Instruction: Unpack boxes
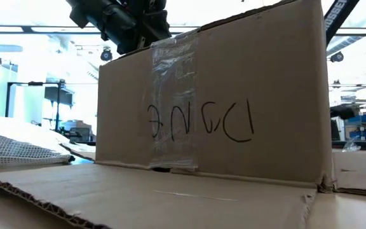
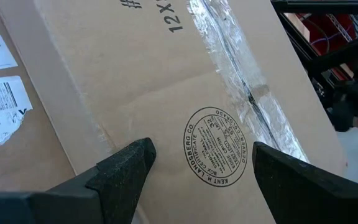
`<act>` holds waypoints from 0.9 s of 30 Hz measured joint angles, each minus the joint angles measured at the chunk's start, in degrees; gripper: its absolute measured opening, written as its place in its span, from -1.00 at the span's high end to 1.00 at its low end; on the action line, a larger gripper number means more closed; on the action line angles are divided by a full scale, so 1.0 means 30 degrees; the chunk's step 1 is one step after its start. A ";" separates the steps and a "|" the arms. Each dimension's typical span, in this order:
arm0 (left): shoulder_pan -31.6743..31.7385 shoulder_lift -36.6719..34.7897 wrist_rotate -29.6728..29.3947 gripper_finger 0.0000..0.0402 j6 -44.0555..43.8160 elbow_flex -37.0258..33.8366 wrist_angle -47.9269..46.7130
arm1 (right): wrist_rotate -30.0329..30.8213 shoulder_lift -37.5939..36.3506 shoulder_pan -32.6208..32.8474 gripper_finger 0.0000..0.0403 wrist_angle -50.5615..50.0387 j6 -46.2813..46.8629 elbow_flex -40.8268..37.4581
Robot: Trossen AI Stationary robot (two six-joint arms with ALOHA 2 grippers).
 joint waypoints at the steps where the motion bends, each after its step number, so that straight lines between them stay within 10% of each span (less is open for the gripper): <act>1: 0.0000 0.0000 0.0076 -0.37 0.0135 -0.0007 0.0025 | -0.0627 -0.0175 0.0265 1.00 0.0086 -0.0012 0.0193; 7: -0.0007 0.0004 0.0247 -0.37 0.0762 0.0000 0.0058 | -0.3067 -0.1112 0.1821 1.00 0.0826 -0.0417 0.1531; 19: 0.0069 -0.0270 0.0305 -0.37 0.1365 -0.0015 0.0004 | -0.0833 -0.1032 0.2501 0.98 0.0920 -0.1922 0.4235; 27: 0.0086 -0.0284 0.0290 -0.37 0.1390 -0.0021 0.0029 | -0.2140 0.0955 0.2003 0.44 0.0905 -0.4598 0.5262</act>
